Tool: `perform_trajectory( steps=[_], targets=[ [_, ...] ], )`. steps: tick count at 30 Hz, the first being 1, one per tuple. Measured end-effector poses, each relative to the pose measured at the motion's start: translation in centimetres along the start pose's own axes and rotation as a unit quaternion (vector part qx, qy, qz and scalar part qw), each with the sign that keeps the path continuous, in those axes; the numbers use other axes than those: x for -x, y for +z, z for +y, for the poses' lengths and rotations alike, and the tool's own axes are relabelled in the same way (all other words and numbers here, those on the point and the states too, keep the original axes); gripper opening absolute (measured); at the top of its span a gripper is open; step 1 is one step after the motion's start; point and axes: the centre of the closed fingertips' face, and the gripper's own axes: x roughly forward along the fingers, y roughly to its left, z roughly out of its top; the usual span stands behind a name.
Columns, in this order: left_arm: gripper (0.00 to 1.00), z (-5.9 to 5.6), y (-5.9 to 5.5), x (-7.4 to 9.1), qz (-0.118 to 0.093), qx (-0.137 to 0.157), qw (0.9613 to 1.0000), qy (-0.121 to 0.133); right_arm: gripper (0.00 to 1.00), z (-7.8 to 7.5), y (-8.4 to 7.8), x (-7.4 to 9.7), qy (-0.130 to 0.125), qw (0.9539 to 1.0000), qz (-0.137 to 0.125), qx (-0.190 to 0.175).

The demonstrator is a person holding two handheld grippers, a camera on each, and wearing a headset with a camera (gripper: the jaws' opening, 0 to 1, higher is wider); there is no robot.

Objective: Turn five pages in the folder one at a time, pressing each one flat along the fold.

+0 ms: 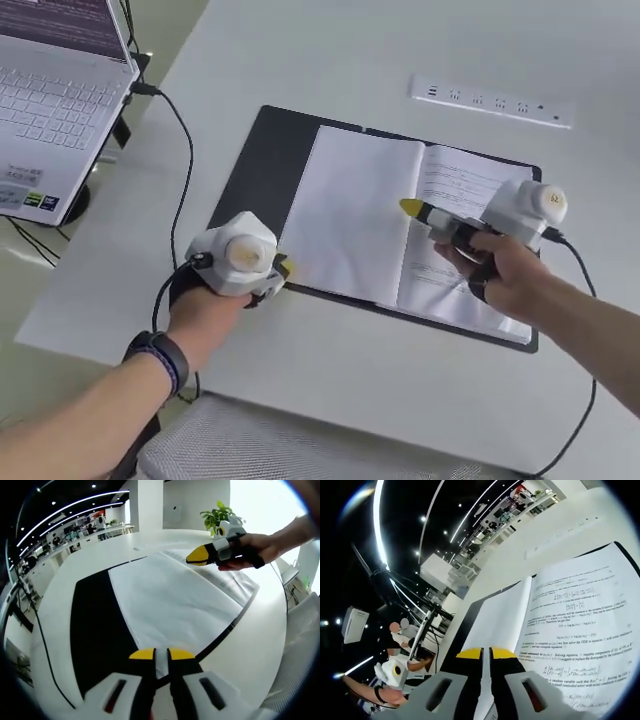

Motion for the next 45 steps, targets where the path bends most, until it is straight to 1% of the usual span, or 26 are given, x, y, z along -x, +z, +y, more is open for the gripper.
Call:
perform_trajectory(
  steps=[2, 6, 7, 11, 13, 15, 21, 24, 25, 27, 28, 30, 36, 39, 41, 43, 45],
  targets=[
    [0.07, 0.0, 0.0, 0.0, 0.0, -0.001, 1.0, -0.001, 0.0, -0.5, 0.0, -0.1, 0.001, 1.0, -0.004, -0.006],
    [0.07, 0.0, 0.1, 0.0, 0.002, -0.002, 1.0, -0.003, 0.0, 0.0, -0.4, 0.0, 0.001, 0.9999, -0.003, -0.012],
    [0.07, 0.0, 0.1, 0.0, 0.002, -0.002, 1.0, -0.004, 0.0, 0.1, -0.6, 0.0, 0.001, 0.9999, 0.0, -0.011],
    [0.07, -0.1, 0.1, 0.1, 0.002, -0.001, 1.0, -0.003, 0.0, 0.1, -1.1, 0.1, -0.001, 0.9999, 0.004, -0.012],
    [0.08, -0.1, 0.1, 0.1, 0.002, -0.001, 1.0, -0.003, 0.0, 0.2, -1.0, 0.2, 0.002, 0.9998, -0.001, -0.019],
    [0.08, -0.1, 0.1, 0.0, 0.002, 0.0, 1.0, -0.004, 0.0, 0.3, -1.0, 0.3, 0.004, 0.9998, -0.001, -0.018],
    [0.08, -0.1, 0.2, 0.1, 0.002, -0.001, 1.0, -0.004, 0.0, 0.4, -1.0, 0.4, 0.014, 0.9997, 0.002, -0.021],
    [0.08, -0.1, 0.2, 0.0, 0.002, 0.0, 1.0, -0.004, 0.0, 0.5, -0.8, 0.3, 0.019, 0.9997, 0.003, -0.017],
    [0.08, -0.1, 0.2, 0.0, 0.001, 0.0, 1.0, -0.003, 0.0, 0.4, -0.6, 0.1, 0.021, 0.9997, 0.003, -0.009],
    [0.08, -0.2, 0.2, 0.0, 0.002, 0.001, 1.0, -0.004, 0.0, -0.1, -0.1, -0.3, 0.023, 0.9997, 0.003, -0.006],
    [0.09, -0.3, 0.2, 0.0, 0.003, 0.0, 1.0, -0.006, 0.0, -0.1, 0.1, -0.4, 0.024, 0.9997, 0.0, -0.008],
    [0.1, -0.3, 0.2, 0.0, 0.004, -0.005, 1.0, -0.007, 0.0, -0.8, 1.2, -0.7, 0.011, 0.9996, -0.018, -0.018],
    [0.1, -0.4, 0.2, 0.1, 0.003, 0.001, 1.0, -0.007, 0.0, -1.3, 2.7, -1.9, 0.014, 0.9994, -0.022, -0.021],
    [0.1, -0.5, 0.3, 0.3, 0.003, 0.0, 1.0, -0.005, 0.0, -1.7, 3.6, -2.4, 0.011, 0.9987, -0.038, -0.033],
    [0.1, -0.5, 0.4, 0.4, 0.002, 0.003, 1.0, -0.005, 0.0, -2.3, 4.1, -2.8, 0.012, 0.9979, -0.046, -0.043],
    [0.1, -0.7, 0.5, 0.5, 0.004, 0.003, 1.0, -0.006, 0.0, -3.6, 5.3, -3.6, 0.011, 0.9973, -0.052, -0.051],
    [0.1, -0.7, 0.5, 0.6, 0.005, 0.0, 1.0, -0.008, 0.0, -3.8, 5.7, -3.9, 0.009, 0.9967, -0.059, -0.056]
  ],
)
